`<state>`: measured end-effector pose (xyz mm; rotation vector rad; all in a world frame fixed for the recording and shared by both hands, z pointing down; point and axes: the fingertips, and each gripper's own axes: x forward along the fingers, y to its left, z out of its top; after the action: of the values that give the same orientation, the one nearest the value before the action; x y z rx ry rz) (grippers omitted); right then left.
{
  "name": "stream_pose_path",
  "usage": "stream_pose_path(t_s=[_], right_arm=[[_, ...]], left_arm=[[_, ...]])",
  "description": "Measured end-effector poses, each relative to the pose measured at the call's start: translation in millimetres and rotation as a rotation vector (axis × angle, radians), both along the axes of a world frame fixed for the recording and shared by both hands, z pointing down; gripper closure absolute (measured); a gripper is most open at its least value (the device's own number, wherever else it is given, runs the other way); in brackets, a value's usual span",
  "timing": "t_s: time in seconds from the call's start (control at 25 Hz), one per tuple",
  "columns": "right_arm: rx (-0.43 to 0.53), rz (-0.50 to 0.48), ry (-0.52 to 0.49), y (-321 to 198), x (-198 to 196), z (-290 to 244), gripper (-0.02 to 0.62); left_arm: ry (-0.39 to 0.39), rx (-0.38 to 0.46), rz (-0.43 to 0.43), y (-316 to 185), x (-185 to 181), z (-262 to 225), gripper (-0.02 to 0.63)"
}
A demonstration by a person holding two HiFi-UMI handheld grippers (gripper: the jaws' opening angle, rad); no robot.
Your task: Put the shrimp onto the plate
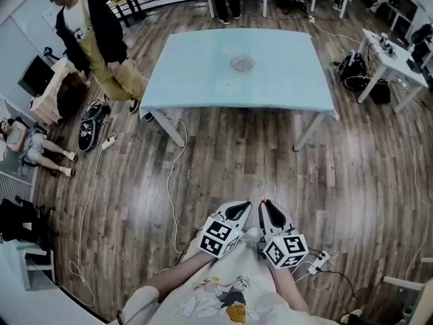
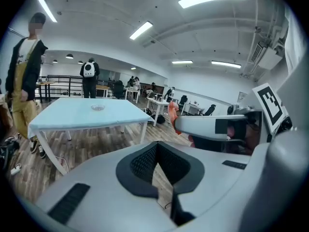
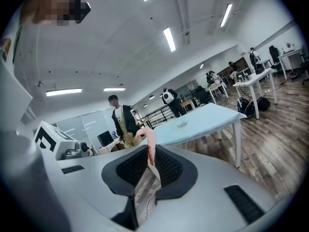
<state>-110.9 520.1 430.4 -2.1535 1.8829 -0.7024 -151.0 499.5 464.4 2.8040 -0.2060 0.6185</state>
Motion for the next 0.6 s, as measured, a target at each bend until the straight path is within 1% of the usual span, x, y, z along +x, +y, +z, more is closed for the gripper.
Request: stream_pose_path(t_s=[0.2,0.36,0.44,0.52,0.6], right_arm=[[0.015,-0.018,-0.031,7,25,3,0.529],[0.006,-0.016,-0.056,1,43,6,0.529],[0.003,-0.003,-0.066,-1,52,7,0.529],[0.001,0.012,-0.07,-5,63,9,0.529],[-0.012,0.02,-0.079,-13,73,15,0.529]], left_arm=[[-0.03,0.01,-0.002,9,23,1,0.598],[-0.056,-0.022,-0.008,2,36,5,0.598],[-0.069,-0.027,0.003,0,44,7,0.598],[-0.072,-0.016,0.02,-5,56,8,0.598],[-0.059,-0.03,0.015,-17,67,10,0.598]])
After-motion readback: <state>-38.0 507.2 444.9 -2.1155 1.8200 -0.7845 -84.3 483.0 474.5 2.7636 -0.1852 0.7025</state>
